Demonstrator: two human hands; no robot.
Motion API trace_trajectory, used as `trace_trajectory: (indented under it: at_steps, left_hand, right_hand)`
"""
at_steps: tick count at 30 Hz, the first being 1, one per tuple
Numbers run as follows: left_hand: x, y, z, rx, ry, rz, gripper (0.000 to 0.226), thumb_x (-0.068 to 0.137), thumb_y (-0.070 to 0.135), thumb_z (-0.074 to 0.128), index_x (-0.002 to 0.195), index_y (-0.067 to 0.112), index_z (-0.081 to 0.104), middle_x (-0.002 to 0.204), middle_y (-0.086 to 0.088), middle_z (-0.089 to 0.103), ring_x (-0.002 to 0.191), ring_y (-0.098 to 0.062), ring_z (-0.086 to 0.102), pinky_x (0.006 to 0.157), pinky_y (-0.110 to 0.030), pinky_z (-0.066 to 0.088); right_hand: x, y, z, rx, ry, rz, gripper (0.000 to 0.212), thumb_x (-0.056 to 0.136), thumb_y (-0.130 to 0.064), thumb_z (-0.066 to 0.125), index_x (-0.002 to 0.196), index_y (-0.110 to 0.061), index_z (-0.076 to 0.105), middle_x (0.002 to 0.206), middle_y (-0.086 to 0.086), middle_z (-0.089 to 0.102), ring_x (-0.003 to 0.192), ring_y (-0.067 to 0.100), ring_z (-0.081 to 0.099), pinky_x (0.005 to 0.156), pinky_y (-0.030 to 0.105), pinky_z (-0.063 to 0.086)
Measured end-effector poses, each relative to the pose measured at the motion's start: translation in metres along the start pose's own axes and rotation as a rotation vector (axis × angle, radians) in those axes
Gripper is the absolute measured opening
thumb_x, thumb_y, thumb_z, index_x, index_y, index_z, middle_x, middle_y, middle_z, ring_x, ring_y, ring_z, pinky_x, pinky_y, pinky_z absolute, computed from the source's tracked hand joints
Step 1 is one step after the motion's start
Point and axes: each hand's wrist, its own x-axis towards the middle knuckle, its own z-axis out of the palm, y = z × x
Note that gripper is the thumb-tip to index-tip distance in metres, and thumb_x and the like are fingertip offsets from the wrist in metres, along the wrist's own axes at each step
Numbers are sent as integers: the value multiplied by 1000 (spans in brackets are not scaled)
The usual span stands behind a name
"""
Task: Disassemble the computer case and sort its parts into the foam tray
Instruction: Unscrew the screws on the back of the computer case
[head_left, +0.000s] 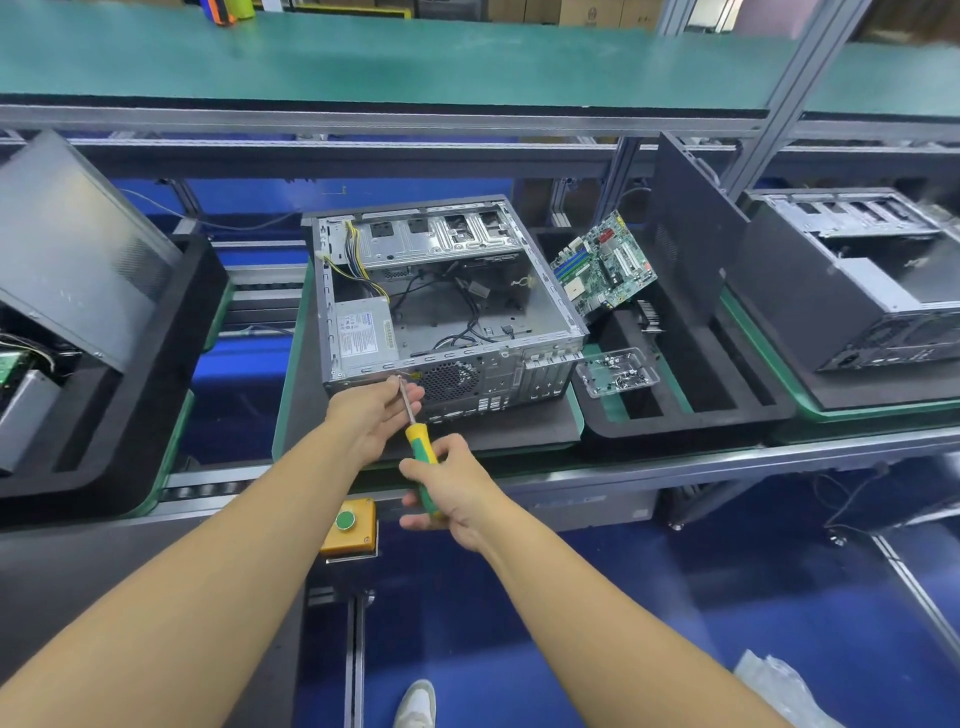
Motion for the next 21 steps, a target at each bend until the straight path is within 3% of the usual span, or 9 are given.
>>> trace_trajectory:
  at_steps: [3, 5, 7, 10, 13, 21]
  left_hand:
    - [0, -1, 0, -7, -1, -7, 20, 105, 9, 45, 96, -3, 57, 93, -17, 68, 82, -19, 69, 75, -32, 55]
    - [1, -1, -1, -27, 4, -14, 19, 105, 8, 44, 98, -4, 56, 95, -19, 67, 84, -21, 69, 70, -30, 56]
    - [1, -1, -3, -46, 3, -17, 18, 104, 9, 47, 100, -5, 57, 96, -20, 68, 87, -24, 70, 65, -27, 57]
    - [1, 1, -4, -46, 2, -23, 19, 101, 14, 55, 103, -5, 59, 96, -19, 70, 84, -23, 73, 64, -27, 59]
    - [3, 3, -2, -17, 20, -24, 20, 97, 15, 62, 105, -3, 61, 97, -18, 71, 79, -22, 74, 61, -28, 59]
    - [3, 6, -3, 30, 32, -61, 10, 94, 11, 65, 100, 3, 65, 94, -13, 73, 71, -18, 75, 61, -31, 59]
  right_hand:
    - [0, -5, 1, -27, -24, 36, 33, 94, -39, 65, 116, -23, 46, 101, 7, 56, 68, 14, 57, 46, 25, 48]
    - [1, -6, 3, 32, -51, 94, 36, 100, -46, 54, 119, -16, 54, 99, 9, 62, 71, 17, 57, 49, 27, 49]
    - [2, -2, 2, 63, -66, 115, 34, 105, -40, 45, 116, -11, 59, 95, 9, 69, 68, 16, 60, 52, 28, 52]
    - [5, 4, 0, 25, -58, 29, 24, 102, -31, 56, 118, -14, 56, 98, 9, 68, 68, 13, 66, 57, 32, 58]
    - [5, -1, 1, 9, -30, 3, 24, 95, -28, 68, 107, -24, 47, 106, 9, 59, 62, 11, 68, 53, 30, 57]
    - [7, -2, -8, -133, -16, 11, 23, 94, -29, 65, 104, -28, 44, 96, 6, 57, 61, 10, 56, 44, 21, 46]
